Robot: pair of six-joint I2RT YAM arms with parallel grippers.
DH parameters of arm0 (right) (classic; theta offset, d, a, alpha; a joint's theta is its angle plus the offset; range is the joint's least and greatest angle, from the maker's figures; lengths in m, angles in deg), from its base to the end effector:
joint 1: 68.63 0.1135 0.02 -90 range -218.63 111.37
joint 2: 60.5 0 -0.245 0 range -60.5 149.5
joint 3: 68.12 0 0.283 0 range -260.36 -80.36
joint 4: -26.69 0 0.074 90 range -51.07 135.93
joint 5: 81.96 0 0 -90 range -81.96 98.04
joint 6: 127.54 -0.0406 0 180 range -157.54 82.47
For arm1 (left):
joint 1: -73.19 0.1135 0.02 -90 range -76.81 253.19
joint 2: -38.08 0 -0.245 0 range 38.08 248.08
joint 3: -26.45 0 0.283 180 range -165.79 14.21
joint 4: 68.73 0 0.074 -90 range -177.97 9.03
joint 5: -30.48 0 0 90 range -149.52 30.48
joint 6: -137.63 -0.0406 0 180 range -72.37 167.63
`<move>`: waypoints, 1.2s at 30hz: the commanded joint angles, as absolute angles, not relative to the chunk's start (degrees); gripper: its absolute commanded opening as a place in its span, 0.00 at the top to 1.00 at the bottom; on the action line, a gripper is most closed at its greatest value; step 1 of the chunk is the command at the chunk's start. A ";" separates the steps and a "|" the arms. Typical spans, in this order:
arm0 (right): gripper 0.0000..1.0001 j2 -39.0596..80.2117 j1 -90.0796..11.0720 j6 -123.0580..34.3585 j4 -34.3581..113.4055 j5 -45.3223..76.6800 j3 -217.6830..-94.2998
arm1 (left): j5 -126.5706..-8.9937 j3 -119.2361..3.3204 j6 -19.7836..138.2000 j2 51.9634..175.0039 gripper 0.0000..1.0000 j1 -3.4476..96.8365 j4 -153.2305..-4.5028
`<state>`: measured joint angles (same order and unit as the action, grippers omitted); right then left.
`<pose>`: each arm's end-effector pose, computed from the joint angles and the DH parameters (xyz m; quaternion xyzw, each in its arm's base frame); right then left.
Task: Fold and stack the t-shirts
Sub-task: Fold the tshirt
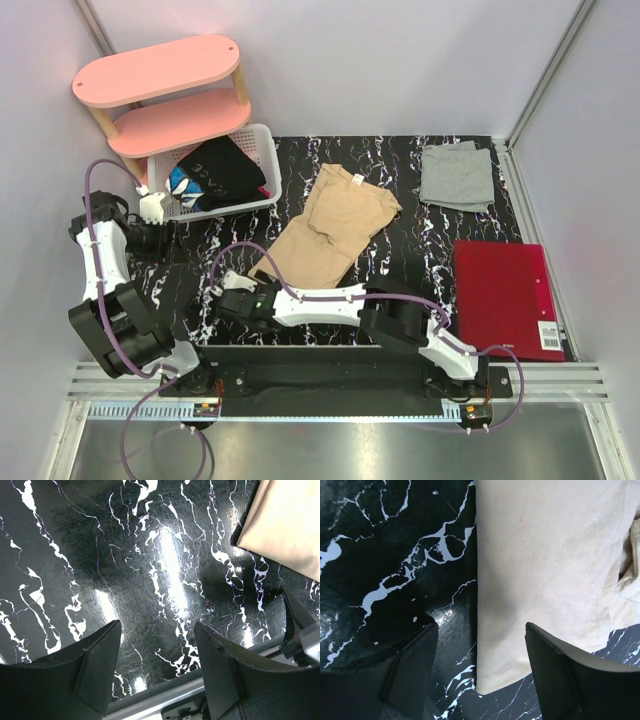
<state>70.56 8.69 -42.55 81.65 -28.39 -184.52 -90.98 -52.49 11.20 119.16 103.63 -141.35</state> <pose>0.1315 0.4746 0.1266 -0.5069 0.7875 -0.1210 0.3290 0.2637 0.1304 0.2402 0.0857 0.9509 -0.1539 0.2546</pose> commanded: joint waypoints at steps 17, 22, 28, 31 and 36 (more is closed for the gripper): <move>0.51 81.96 8.10 -48.87 79.97 -41.09 -184.33 | -91.25 -55.31 10.45 117.88 0.35 103.60 -141.53; 0.75 82.32 8.10 -50.36 80.15 -39.08 -183.10 | -91.16 -55.14 10.63 117.88 0.35 103.60 -141.53; 0.88 81.27 8.18 -50.72 80.41 -38.11 -182.49 | -90.99 -55.31 10.54 117.88 0.35 103.52 -141.53; 0.94 79.87 8.10 -49.49 81.20 -37.15 -183.98 | -91.07 -55.40 10.54 117.88 0.35 103.60 -141.53; 1.00 76.09 8.19 -48.52 86.37 -31.53 -189.60 | -90.72 -55.49 10.45 117.80 0.35 103.60 -141.70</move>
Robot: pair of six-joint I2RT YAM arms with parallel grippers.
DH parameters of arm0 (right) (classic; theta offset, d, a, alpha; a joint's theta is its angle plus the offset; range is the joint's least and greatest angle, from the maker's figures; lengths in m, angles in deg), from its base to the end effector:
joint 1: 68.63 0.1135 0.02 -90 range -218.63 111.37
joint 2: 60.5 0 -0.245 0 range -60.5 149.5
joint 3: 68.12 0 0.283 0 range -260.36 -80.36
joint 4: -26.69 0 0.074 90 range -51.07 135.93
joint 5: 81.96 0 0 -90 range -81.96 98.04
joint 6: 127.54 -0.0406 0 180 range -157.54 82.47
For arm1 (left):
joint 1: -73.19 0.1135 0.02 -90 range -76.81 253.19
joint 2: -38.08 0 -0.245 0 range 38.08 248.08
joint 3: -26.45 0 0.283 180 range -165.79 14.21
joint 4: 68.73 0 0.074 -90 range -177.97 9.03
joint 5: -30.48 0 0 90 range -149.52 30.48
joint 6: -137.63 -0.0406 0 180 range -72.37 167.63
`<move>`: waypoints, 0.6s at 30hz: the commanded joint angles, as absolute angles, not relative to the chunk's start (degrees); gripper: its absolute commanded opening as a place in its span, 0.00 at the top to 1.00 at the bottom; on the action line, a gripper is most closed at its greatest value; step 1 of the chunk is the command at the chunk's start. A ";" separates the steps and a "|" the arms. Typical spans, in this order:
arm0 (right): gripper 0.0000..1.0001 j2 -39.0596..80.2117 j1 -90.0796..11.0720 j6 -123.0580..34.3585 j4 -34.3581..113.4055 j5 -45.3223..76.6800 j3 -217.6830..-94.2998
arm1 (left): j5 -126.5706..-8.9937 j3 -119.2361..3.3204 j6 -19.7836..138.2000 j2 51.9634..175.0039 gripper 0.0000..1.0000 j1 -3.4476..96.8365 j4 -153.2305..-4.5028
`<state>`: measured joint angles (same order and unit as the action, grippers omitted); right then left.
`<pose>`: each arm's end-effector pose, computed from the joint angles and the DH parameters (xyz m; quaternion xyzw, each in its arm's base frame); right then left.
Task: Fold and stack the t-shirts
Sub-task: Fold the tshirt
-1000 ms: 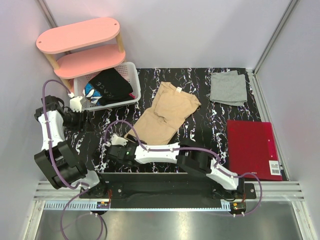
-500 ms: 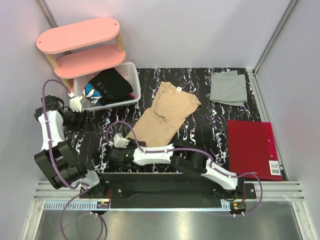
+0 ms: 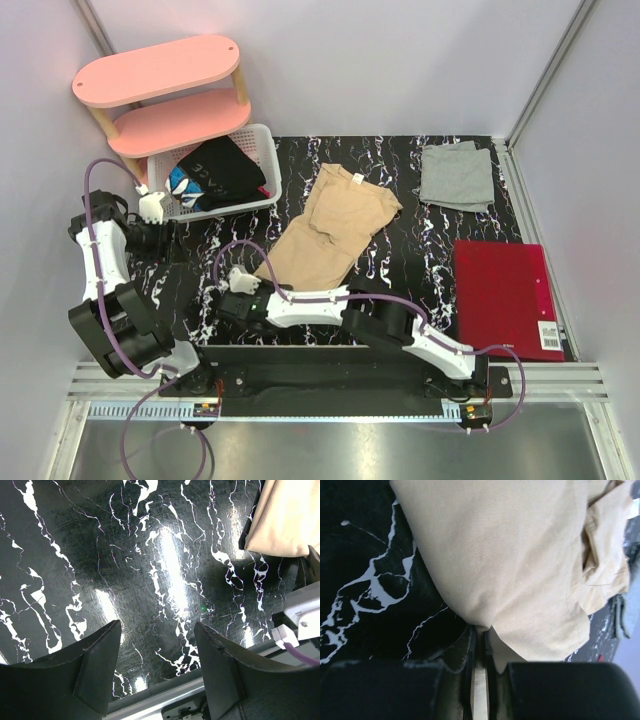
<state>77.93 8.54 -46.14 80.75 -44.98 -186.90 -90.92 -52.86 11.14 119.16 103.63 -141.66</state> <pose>0.1421 0.4778 0.0864 -0.4467 0.7675 -0.2375 0.3936 0.2638 0.1305 0.2420 0.0863 0.9509 -0.1531 0.2548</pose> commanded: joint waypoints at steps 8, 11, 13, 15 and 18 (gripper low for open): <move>1.00 70.98 10.47 -48.70 95.70 -21.32 -202.25 | -90.98 -56.71 10.45 117.97 0.35 103.60 -142.05; 1.00 71.51 12.31 -48.52 98.77 -19.74 -206.91 | -91.07 -56.89 10.28 117.80 0.35 103.52 -142.40; 1.00 71.86 13.54 -48.70 101.23 -19.47 -210.06 | -90.73 -56.54 9.93 117.44 0.35 103.60 -142.41; 1.00 71.42 14.16 -48.96 102.99 -19.21 -211.83 | -90.46 -56.28 9.66 117.01 0.35 103.60 -142.58; 1.00 69.75 14.25 -49.58 104.23 -18.94 -214.47 | -90.19 -56.19 9.48 116.48 0.35 103.60 -142.49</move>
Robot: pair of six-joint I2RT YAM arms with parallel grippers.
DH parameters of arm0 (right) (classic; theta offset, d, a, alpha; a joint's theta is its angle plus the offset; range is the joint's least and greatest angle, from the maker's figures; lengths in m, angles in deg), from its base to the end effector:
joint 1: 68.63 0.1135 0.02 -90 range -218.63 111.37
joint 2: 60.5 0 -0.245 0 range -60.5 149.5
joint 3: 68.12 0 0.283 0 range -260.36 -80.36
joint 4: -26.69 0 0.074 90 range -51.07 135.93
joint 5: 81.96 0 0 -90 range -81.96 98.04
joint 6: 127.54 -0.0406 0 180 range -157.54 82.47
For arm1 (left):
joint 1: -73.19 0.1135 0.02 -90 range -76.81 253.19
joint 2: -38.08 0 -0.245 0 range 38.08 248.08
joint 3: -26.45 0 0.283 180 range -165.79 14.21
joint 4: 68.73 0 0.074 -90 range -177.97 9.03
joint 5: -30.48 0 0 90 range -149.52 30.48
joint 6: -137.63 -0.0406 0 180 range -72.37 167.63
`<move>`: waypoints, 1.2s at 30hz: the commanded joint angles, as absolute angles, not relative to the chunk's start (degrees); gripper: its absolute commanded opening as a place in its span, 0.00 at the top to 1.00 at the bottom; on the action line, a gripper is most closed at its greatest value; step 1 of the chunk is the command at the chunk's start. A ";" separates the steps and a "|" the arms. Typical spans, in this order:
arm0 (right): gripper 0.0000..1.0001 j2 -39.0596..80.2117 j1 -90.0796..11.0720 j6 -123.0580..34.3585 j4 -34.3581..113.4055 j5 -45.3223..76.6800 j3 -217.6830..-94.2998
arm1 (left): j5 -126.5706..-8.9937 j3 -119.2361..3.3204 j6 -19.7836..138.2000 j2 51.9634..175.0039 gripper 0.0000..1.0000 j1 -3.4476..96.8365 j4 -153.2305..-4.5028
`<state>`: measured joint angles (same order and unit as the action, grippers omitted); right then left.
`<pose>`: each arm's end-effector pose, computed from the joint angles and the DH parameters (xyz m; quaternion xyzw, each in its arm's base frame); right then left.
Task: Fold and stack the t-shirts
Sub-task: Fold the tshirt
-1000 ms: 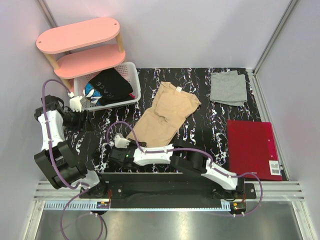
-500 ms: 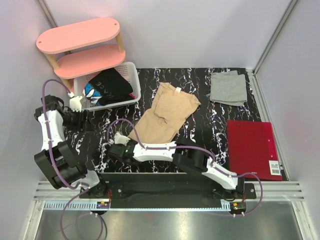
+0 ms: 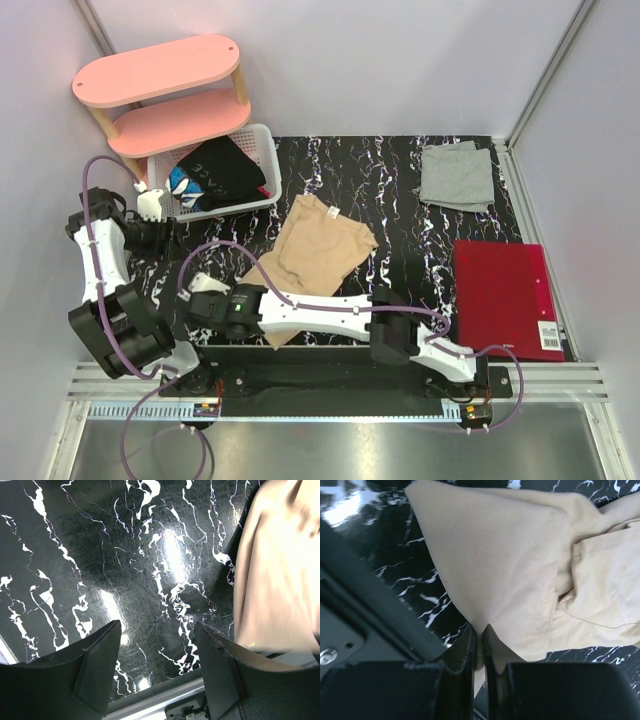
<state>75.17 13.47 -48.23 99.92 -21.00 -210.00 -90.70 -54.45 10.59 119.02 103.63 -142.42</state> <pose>0.0909 0.5117 0.2145 -0.5131 0.7995 -0.0298 0.3109 0.2649 0.1313 0.2509 0.0929 0.9497 -0.1455 0.2611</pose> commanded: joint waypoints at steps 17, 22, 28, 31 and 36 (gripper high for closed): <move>1.00 59.13 6.35 -51.07 102.49 -16.22 -211.94 | -90.11 -58.03 9.57 117.18 0.35 103.60 -143.29; 1.00 54.20 0.56 -51.42 96.95 -13.32 -203.07 | -89.84 -58.65 9.66 117.62 0.35 103.60 -143.64; 1.00 50.24 -5.52 -51.60 90.36 -9.72 -192.69 | -89.76 -58.83 9.48 118.06 0.35 103.43 -143.99; 1.00 50.15 -8.86 -51.51 88.07 -8.40 -189.35 | -89.67 -58.91 9.57 118.06 0.35 103.17 -143.99; 1.00 50.59 -13.96 -50.63 86.13 -7.61 -187.76 | -89.23 -58.56 9.57 118.23 0.35 102.55 -144.25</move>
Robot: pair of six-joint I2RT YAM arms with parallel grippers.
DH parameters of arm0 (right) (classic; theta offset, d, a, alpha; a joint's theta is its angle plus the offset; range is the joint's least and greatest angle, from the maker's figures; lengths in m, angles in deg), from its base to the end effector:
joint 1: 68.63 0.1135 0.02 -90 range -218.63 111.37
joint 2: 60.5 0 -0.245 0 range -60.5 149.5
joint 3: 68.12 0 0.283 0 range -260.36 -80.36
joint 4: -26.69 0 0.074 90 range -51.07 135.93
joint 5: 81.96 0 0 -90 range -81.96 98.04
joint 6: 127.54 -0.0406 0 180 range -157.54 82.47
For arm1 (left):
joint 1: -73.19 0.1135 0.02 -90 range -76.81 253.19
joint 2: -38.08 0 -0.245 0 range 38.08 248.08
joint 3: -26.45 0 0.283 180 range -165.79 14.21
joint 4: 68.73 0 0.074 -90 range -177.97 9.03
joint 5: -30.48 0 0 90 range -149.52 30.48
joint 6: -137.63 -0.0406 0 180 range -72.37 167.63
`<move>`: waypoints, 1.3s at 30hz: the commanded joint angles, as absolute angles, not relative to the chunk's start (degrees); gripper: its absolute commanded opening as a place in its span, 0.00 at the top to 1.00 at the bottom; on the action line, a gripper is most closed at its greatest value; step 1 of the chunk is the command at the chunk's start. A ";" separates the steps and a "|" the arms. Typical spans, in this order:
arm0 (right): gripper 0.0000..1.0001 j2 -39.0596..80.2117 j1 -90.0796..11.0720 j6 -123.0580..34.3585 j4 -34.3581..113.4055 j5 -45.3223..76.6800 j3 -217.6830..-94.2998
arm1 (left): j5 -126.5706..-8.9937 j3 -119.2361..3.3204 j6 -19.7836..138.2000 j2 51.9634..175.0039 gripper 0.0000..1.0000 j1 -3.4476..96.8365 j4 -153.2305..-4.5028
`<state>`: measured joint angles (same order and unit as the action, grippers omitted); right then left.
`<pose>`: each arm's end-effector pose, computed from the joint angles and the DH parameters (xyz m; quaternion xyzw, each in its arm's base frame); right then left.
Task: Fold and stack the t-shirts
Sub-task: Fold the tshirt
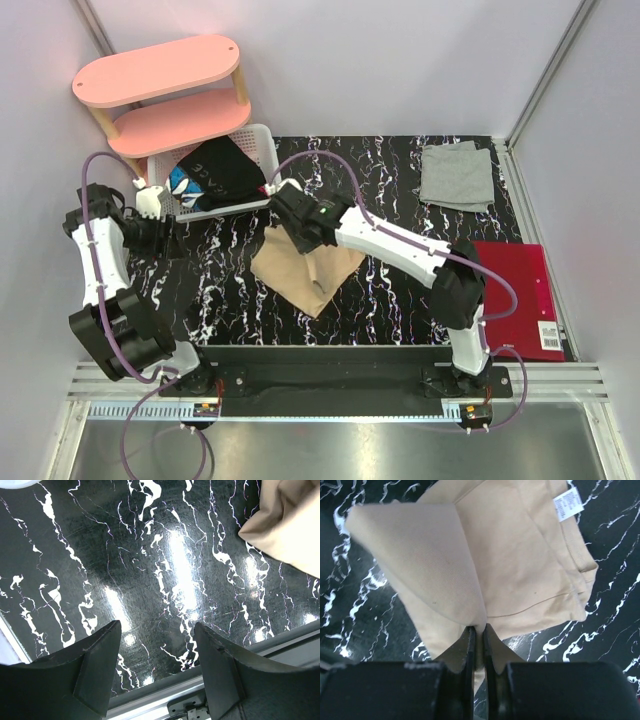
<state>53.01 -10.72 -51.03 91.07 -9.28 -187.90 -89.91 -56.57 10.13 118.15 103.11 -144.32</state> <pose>0.2539 0.3821 0.2733 -0.3210 0.8957 0.0409 0.3050 0.2641 0.1283 0.2653 0.1025 0.9493 -0.1347 0.2650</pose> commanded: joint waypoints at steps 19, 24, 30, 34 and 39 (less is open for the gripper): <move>1.00 60.60 -26.00 -49.14 80.68 0.56 -189.43 | -88.00 -57.51 9.05 118.41 0.35 100.18 -144.51; 1.00 62.98 -28.46 -47.73 80.41 0.30 -190.75 | -87.65 -56.19 8.34 117.71 0.35 99.91 -144.52; 0.62 64.82 -31.80 -46.68 80.41 -0.48 -191.01 | -87.29 -55.05 6.85 116.92 0.35 98.60 -145.83; 0.25 65.18 -33.64 -45.97 80.41 -4.44 -192.32 | -87.39 -53.03 5.97 115.51 0.35 94.48 -147.85; 0.08 66.40 -36.55 -47.81 82.78 -7.95 -198.20 | -86.42 -49.69 8.68 112.35 0.35 80.25 -148.12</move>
